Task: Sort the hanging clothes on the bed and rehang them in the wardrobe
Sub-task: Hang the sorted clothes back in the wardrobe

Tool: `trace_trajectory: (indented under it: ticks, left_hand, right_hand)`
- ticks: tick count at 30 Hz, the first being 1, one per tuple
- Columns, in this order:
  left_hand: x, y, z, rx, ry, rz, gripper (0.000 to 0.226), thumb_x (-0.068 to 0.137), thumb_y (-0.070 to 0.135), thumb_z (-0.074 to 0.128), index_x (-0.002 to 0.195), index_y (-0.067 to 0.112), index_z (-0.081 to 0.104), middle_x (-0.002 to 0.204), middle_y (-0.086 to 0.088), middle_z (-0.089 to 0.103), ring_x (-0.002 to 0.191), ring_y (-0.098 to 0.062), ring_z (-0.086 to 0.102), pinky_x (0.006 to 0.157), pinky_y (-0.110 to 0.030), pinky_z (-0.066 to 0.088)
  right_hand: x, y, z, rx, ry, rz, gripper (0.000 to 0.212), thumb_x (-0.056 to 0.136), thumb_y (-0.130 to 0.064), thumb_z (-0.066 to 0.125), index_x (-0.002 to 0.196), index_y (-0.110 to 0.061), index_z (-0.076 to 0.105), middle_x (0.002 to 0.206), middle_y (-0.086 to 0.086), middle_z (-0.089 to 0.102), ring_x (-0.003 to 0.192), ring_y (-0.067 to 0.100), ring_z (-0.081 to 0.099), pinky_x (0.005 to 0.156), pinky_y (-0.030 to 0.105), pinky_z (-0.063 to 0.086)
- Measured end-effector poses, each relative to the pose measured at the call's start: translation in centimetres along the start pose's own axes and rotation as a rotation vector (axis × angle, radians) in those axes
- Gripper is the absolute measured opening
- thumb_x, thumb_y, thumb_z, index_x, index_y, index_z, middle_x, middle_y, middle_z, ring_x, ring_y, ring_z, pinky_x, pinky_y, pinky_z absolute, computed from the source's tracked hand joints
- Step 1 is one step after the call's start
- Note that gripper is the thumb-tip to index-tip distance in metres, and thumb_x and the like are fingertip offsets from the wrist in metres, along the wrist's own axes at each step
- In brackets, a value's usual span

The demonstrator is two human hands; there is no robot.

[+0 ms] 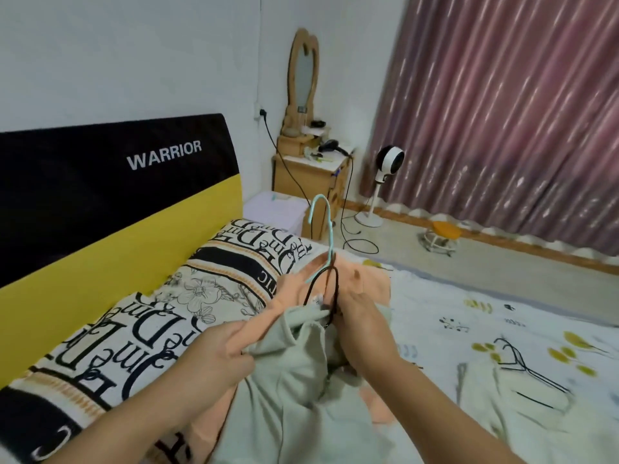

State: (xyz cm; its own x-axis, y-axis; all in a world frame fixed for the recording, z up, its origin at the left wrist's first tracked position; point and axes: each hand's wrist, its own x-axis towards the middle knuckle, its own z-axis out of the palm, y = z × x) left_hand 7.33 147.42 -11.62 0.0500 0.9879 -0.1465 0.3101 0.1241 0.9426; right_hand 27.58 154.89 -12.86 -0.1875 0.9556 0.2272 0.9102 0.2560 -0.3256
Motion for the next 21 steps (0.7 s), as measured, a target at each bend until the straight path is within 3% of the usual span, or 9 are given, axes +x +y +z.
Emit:
trace_trajectory:
  ticks: [3,6,8,10,13,14,17,19,21]
  left_hand:
    - [-3.2,2.5,0.1,0.007,-0.02,0.037,0.023,0.079,0.005,0.064,0.088,0.025,0.073,0.091,0.001,0.074,0.091,-0.027,0.067,0.09,-0.044,0.05]
    - [-6.3,4.7,0.0,0.043,0.025,0.109,0.02,0.082,0.0,0.064,0.089,0.018,0.068,0.089,0.008,0.074,0.087,-0.014,0.068,0.084,-0.022,0.049]
    - [-8.3,6.3,-0.1,0.052,0.057,0.16,0.018,0.082,0.0,0.063,0.089,0.017,0.066,0.089,0.014,0.072,0.08,-0.003,0.066,0.07,-0.007,0.044]
    - [-10.4,8.0,0.0,0.067,0.08,0.208,0.017,0.08,0.01,0.067,0.094,0.019,0.065,0.091,0.012,0.073,0.082,0.006,0.063,0.07,-0.003,0.04]
    - [-13.7,10.6,0.5,0.113,0.067,0.306,0.028,0.064,0.042,0.076,0.088,0.027,0.071,0.086,0.017,0.072,0.083,0.007,0.062,0.069,-0.003,0.04]
    - [-14.7,11.3,0.6,0.129,0.072,0.34,0.028,0.062,0.043,0.073,0.087,0.031,0.071,0.086,0.016,0.072,0.083,0.005,0.063,0.069,-0.005,0.041]
    - [-17.7,13.5,1.2,0.148,0.124,0.408,0.01,0.08,0.019,0.069,0.078,0.028,0.07,0.081,0.009,0.072,0.077,0.002,0.063,0.066,-0.008,0.042]
    - [-19.7,15.1,1.5,0.167,0.13,0.475,0.004,0.077,0.025,0.067,0.077,0.026,0.07,0.079,0.009,0.072,0.07,0.001,0.062,0.061,-0.008,0.041]
    - [-21.7,16.4,1.6,0.199,0.122,0.537,0.016,0.068,0.03,0.062,0.079,0.039,0.069,0.074,0.013,0.07,0.067,0.003,0.06,0.059,-0.007,0.04]
  right_hand:
    - [-1.9,-0.6,-3.9,0.123,0.105,0.073,0.038,0.088,-0.022,0.027,0.113,-0.01,0.053,0.114,0.01,0.055,0.108,0.028,0.051,0.085,0.034,0.04]
    - [-3.6,-0.5,-8.4,0.175,0.189,0.142,0.016,0.087,-0.015,0.033,0.091,-0.014,0.048,0.097,0.003,0.053,0.093,0.025,0.051,0.079,0.037,0.044]
    - [-4.9,-0.4,-11.4,0.154,0.172,0.105,0.014,0.091,-0.008,0.04,0.1,-0.016,0.047,0.104,0.002,0.048,0.096,0.023,0.048,0.08,0.037,0.042]
    - [-6.2,-0.2,-14.0,0.115,0.194,0.055,0.02,0.091,-0.009,0.042,0.11,-0.017,0.046,0.108,0.0,0.041,0.098,0.022,0.047,0.078,0.034,0.042]
    - [-7.7,-0.5,-17.5,0.086,0.274,0.006,0.011,0.09,-0.01,0.042,0.099,-0.01,0.048,0.104,-0.004,0.034,0.093,0.019,0.043,0.074,0.029,0.037]
    - [-8.1,-0.7,-18.7,0.099,0.288,0.007,0.014,0.091,-0.012,0.041,0.101,-0.009,0.051,0.106,-0.005,0.035,0.097,0.019,0.043,0.076,0.029,0.036]
    - [-9.5,-1.3,-22.7,-0.076,0.298,-0.068,0.022,0.096,-0.019,0.039,0.103,-0.01,0.058,0.113,0.002,0.051,0.11,0.022,0.041,0.09,0.033,0.034]
    - [-10.9,-2.1,-25.5,-0.13,0.265,-0.087,0.023,0.099,-0.023,0.035,0.097,-0.013,0.055,0.109,0.004,0.058,0.111,0.023,0.044,0.096,0.038,0.032]
    - [-12.5,-2.7,-27.9,-0.124,0.231,-0.12,0.02,0.1,-0.024,0.034,0.092,-0.013,0.048,0.105,0.009,0.061,0.104,0.028,0.052,0.081,0.034,0.036]
